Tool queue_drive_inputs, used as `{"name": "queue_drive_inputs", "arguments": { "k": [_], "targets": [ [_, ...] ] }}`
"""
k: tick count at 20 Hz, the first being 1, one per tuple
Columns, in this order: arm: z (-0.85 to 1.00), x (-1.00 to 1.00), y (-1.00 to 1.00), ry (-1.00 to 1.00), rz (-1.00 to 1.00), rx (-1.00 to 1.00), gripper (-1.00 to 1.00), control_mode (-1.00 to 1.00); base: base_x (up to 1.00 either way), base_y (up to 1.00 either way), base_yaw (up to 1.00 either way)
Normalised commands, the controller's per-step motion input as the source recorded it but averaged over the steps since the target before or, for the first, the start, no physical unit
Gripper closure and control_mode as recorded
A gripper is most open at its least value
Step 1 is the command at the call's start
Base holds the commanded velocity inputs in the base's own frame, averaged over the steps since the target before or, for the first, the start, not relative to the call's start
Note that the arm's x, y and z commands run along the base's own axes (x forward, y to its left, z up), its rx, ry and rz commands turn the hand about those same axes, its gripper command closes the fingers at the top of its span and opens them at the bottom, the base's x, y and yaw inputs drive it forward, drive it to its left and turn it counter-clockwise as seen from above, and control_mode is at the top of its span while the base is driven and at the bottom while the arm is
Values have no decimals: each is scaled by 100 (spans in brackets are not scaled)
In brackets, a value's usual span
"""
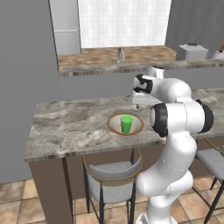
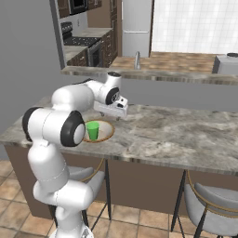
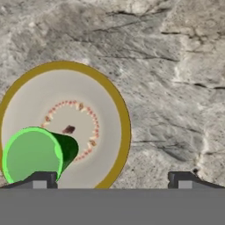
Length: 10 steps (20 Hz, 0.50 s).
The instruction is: Place the cup inside the bowl on the dining table and move the bowl to any counter.
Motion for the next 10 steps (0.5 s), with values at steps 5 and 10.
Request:
{"name": "queue_drive_inputs", "arguments": {
  "k": [5, 10],
  "targets": [
    [0, 0, 0, 2, 5, 10, -100, -100, 0, 0, 0],
    [-1, 0, 0, 0, 13, 7, -100, -100, 0, 0, 0]
  ]
}}
